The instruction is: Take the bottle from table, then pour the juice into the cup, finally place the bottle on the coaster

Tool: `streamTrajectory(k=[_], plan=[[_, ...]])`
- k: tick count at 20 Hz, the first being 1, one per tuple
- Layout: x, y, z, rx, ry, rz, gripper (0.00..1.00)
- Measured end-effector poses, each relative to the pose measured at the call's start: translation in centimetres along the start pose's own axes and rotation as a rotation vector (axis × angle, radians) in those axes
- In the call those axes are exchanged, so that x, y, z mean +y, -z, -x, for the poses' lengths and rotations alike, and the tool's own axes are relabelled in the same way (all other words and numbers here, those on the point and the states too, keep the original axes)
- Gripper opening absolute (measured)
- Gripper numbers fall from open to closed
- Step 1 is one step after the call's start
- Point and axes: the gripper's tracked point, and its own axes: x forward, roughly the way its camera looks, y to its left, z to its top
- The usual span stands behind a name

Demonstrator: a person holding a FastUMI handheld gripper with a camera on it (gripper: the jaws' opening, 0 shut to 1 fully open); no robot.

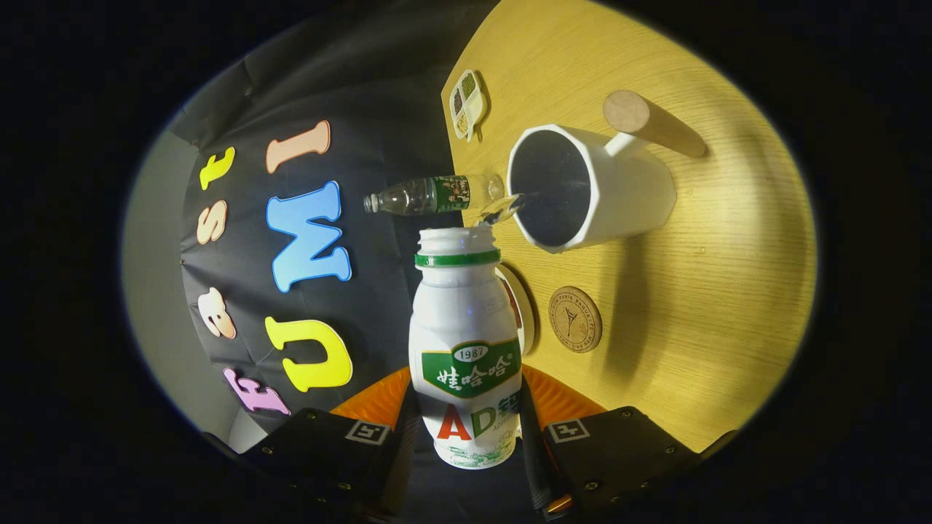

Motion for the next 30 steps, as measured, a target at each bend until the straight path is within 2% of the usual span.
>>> streamTrajectory(k=[30], plan=[[1.5,-0.5,-0.2,-0.03,-0.016,-0.071,0.64]])
